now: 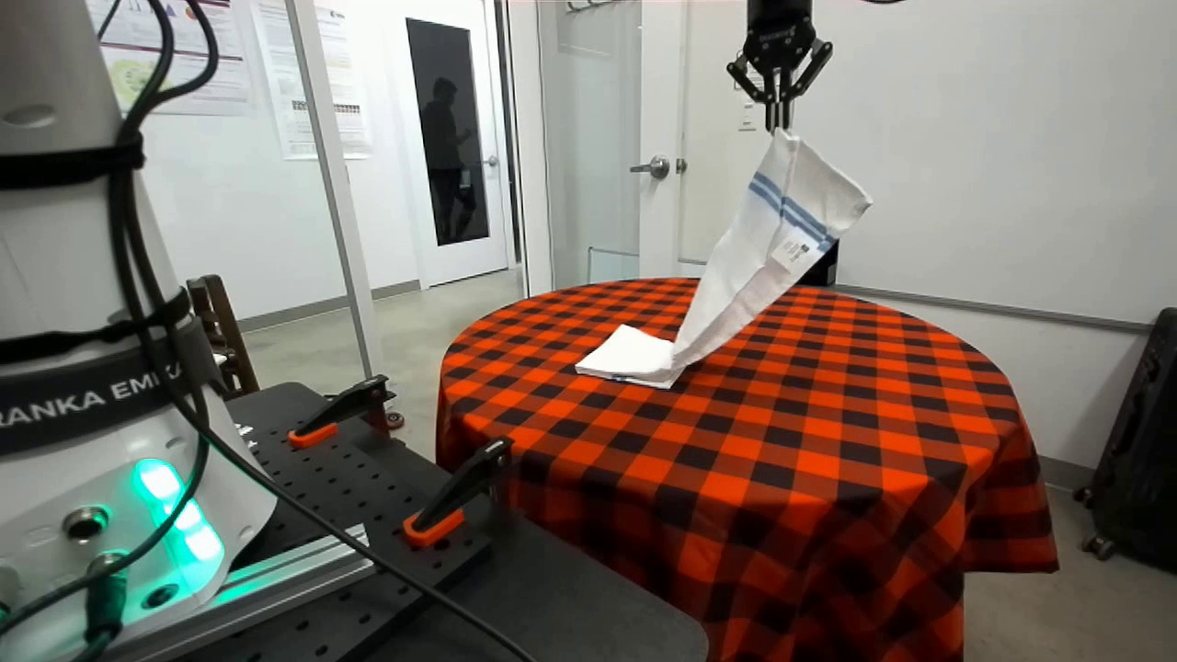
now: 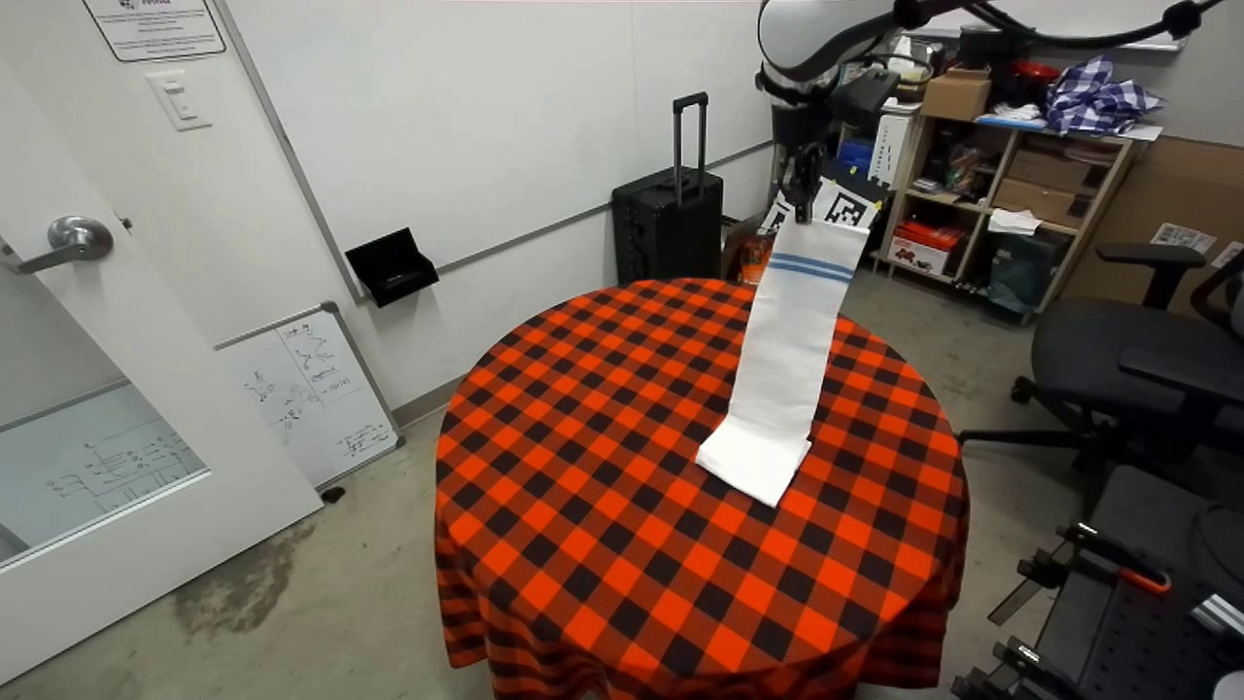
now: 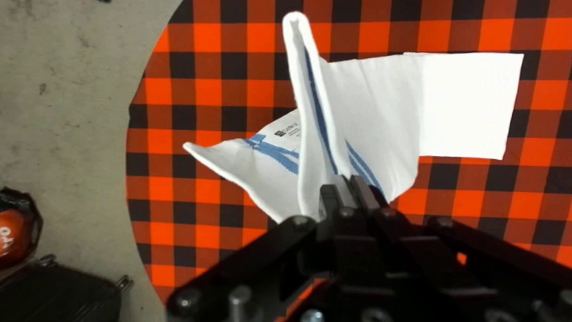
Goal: Straighten out the towel
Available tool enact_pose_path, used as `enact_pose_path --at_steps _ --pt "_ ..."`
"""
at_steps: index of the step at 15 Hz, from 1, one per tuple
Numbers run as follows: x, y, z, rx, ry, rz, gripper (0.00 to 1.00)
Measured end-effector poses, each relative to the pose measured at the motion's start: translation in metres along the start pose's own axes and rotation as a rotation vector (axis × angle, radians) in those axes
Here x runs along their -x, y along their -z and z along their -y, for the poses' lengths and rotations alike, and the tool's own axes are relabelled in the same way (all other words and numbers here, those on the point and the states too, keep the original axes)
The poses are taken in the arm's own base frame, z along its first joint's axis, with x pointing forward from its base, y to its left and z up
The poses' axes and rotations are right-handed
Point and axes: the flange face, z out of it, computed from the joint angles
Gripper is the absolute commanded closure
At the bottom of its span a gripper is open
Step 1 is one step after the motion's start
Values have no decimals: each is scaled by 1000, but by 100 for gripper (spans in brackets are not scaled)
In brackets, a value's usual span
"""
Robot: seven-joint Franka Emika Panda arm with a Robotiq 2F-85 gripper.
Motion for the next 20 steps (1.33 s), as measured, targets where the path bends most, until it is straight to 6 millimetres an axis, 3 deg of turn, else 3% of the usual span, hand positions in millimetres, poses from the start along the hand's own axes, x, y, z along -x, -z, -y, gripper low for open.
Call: enact_pose_path --at_steps 3,6,15,20 --pt "12 31 -12 60 -11 -30 99" --pt "22 51 -21 108 -21 -43 99" --pt "31 62 -40 199 -38 -39 99" --pt "50 118 -47 312 -79 -114 99"
